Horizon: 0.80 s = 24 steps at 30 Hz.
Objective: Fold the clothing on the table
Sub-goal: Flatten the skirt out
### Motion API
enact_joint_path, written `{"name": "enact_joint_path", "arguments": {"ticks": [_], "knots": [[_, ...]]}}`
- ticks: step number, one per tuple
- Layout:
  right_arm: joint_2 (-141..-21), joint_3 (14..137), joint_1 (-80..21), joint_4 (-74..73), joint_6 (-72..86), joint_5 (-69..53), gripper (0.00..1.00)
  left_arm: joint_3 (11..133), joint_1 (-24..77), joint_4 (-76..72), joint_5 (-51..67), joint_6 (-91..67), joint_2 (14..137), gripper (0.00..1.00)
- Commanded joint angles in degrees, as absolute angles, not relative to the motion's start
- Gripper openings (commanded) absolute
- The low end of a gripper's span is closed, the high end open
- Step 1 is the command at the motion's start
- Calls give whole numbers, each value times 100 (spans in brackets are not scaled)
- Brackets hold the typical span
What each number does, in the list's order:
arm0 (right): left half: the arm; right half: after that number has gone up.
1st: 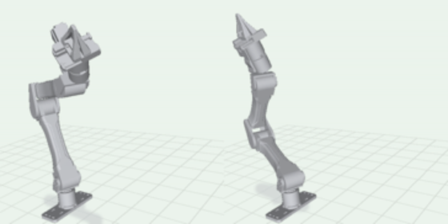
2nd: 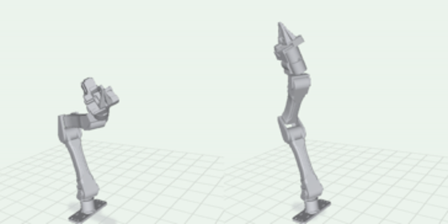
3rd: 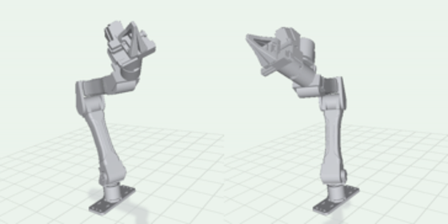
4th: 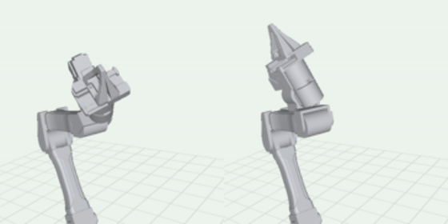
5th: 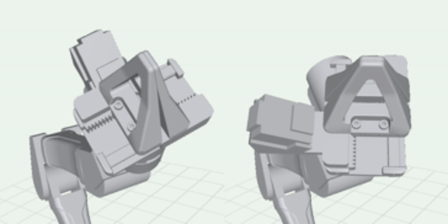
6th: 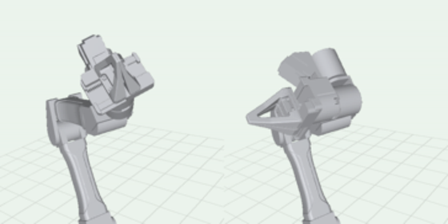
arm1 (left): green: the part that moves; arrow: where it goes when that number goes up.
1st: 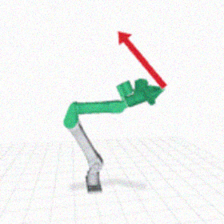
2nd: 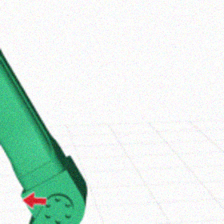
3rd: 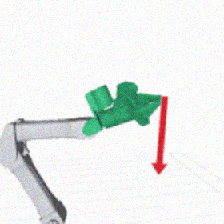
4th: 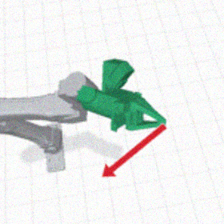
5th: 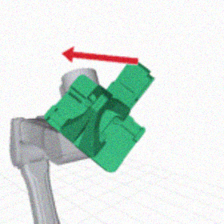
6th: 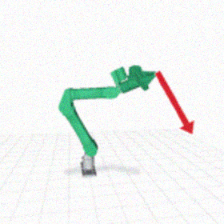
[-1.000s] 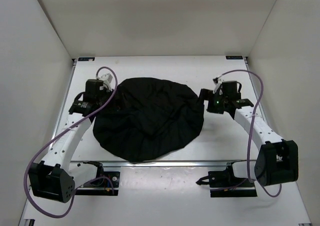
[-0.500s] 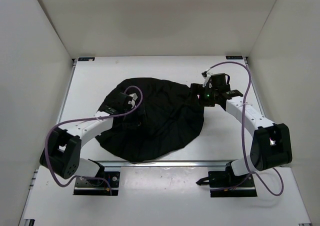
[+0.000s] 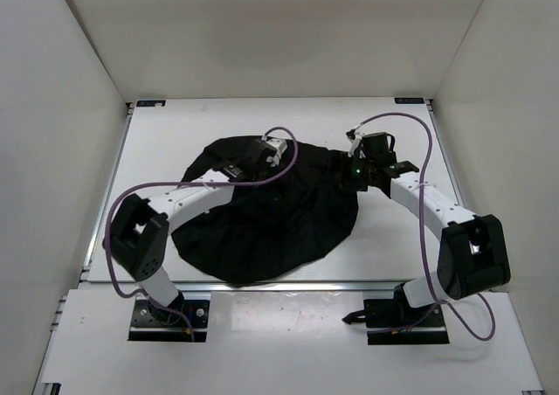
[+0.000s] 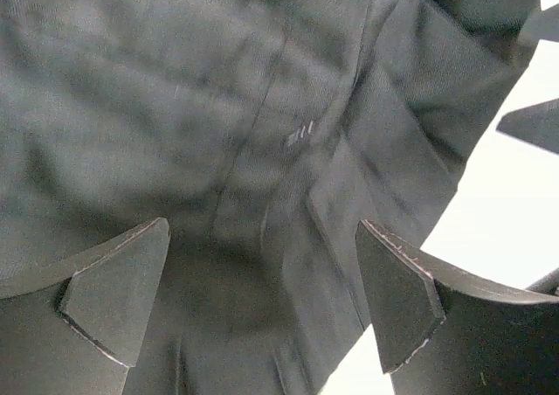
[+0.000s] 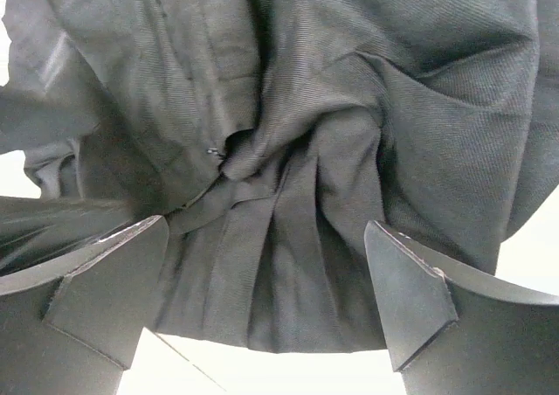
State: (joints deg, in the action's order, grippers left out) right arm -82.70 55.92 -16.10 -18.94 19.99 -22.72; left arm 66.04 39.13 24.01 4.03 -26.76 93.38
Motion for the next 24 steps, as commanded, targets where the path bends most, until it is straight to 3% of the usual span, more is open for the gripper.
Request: {"name": "enact_joint_path", "arguments": {"ticks": [1, 11, 24], "knots": [[-8157, 5547, -1504, -1608, 2197, -2390, 93, 7213, 4086, 2653, -270, -1979, 9815, 98], [-6996, 4615, -449, -1705, 2329, -2285, 92, 7893, 4350, 2742, -738, -1301, 10590, 99], [-6601, 4377, -378, -1881, 2478, -2118, 92, 7884, 4526, 2382, -624, -1353, 10924, 97]]}}
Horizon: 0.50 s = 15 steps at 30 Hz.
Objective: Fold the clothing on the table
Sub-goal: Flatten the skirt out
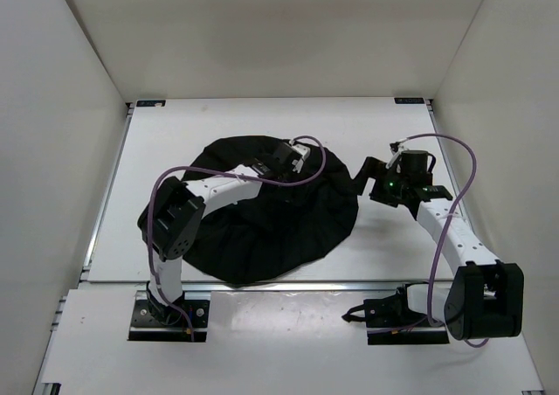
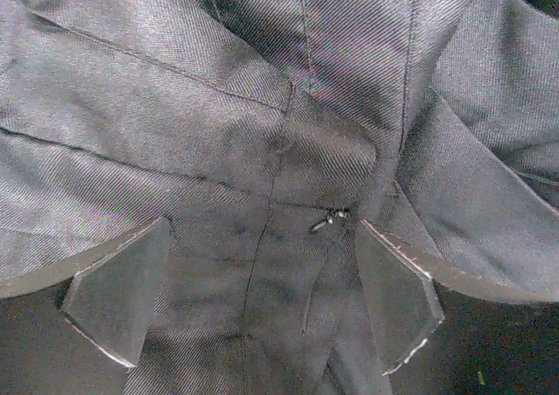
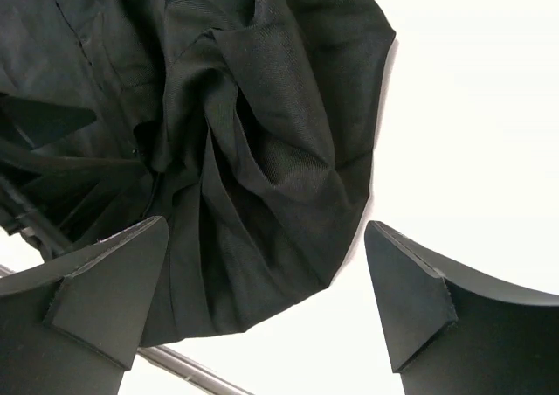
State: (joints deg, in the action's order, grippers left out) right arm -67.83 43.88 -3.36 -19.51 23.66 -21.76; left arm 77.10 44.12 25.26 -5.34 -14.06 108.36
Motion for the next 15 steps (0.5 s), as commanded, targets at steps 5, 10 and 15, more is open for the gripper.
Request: {"name": "enact_joint_path", "arguments": {"ticks": [5, 10, 15], "knots": [[-6364, 4281, -290, -2013, 2452, -2039, 91, 7858, 4579, 2347, -1010, -1397, 11135, 87], [-6083, 4175, -149, -2092, 2461, -2030, 91, 7831, 4290, 2206, -967, -1468, 11083, 53], [-6090, 4087, -246, -1978, 2575, -2004, 90, 7927, 4140, 2215, -862, -1573, 10899, 10]]}}
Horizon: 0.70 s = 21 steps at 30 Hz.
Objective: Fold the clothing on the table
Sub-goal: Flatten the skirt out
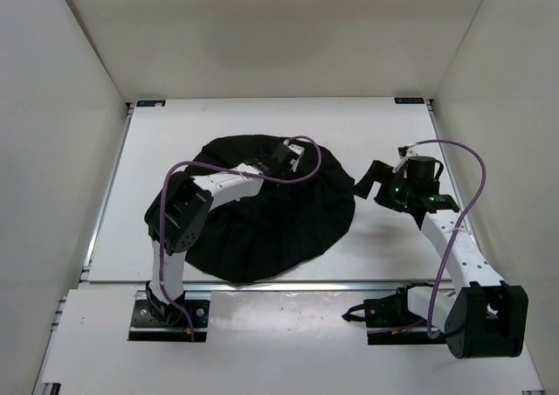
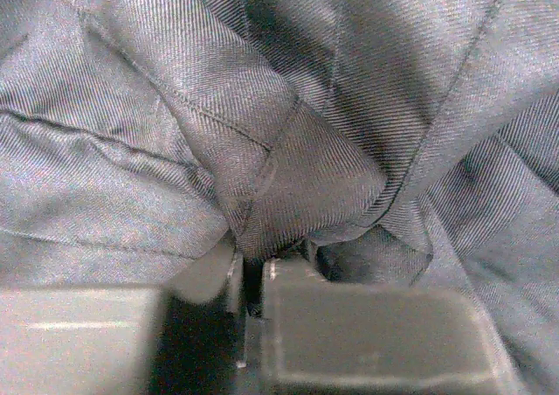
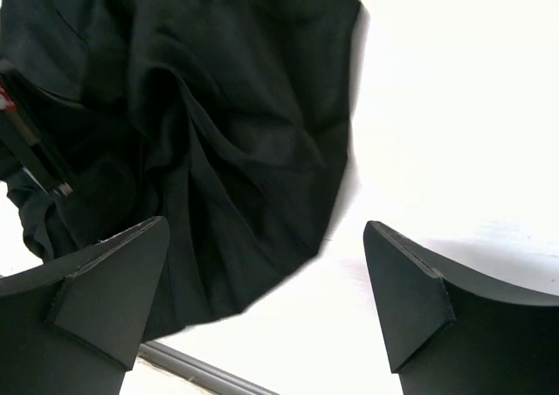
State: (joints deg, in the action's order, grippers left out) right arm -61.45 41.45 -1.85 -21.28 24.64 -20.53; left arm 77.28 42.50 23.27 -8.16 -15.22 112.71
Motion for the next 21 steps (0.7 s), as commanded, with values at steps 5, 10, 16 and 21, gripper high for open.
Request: {"name": "enact_joint_path", "arguments": {"ticks": [5, 10, 16, 21], "knots": [[-6231, 4122, -492, -1802, 2715, -2030, 89, 8305, 3842, 2522, -484, -1626, 10767, 0], [-6521, 4271, -852, -1477, 2760, -2065, 86, 9602, 3595, 3145, -106, -1477, 10696, 0], [-6847, 4728, -993, -1353, 2830, -2004, 83, 12390, 3420, 3509, 306, -1501, 11242, 0], [-6750, 5194, -896, -1494, 2619, -1942, 84, 12807, 2717, 3164, 546, -1828, 10418, 0]]}}
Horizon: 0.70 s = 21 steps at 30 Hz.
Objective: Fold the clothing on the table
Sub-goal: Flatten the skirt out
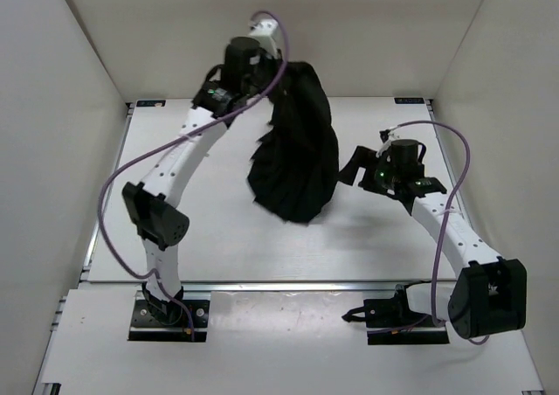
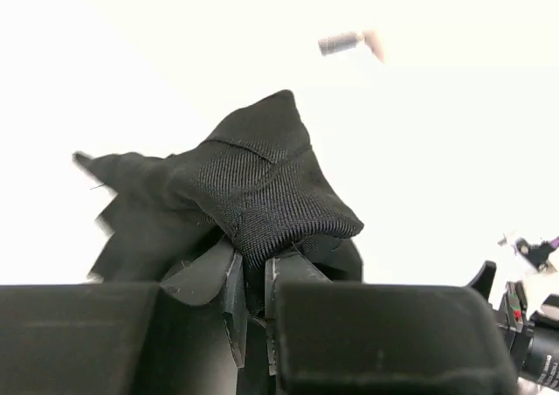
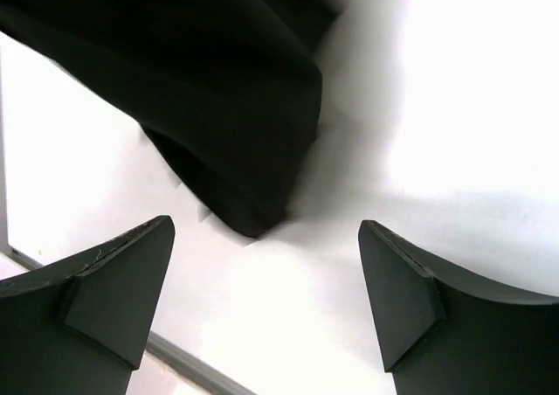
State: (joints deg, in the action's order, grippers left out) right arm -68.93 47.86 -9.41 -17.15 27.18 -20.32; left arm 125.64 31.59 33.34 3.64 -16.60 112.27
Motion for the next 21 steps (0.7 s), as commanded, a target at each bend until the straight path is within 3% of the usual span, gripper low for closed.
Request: {"name": "enact_joint_path", "arguments": {"ticks": [1, 2, 6, 7, 10, 16, 21], "knots": [[-6741, 5220, -905, -1451, 2610, -1951, 84, 12458, 2672, 3129, 467, -1759, 10276, 0], [-6680, 5151, -888, -1415, 2628, -1969, 84, 12141, 2576, 3138, 388, -1749, 10005, 0], [-6636, 4966, -923, -1345, 2724, -2083, 84, 8830, 2119, 2629, 703, -1907, 8583, 0], [-6592, 4922, -984, -1388, 2786, -2066, 85, 7310, 2136, 2437, 573, -1881, 8091, 0], [-6495, 4711, -1081, -1363, 2778, -2021, 84, 5648, 2311, 2758, 124, -1819, 7280, 0], [-6706, 4693, -1424, -1397, 2848, -1995, 84, 4396, 2400, 3402, -202, -2126, 6821, 0], [-7390, 5009, -2143, -1345, 2795, -2030, 84, 4430, 2206, 3516, -159, -2162, 6776, 0]]}}
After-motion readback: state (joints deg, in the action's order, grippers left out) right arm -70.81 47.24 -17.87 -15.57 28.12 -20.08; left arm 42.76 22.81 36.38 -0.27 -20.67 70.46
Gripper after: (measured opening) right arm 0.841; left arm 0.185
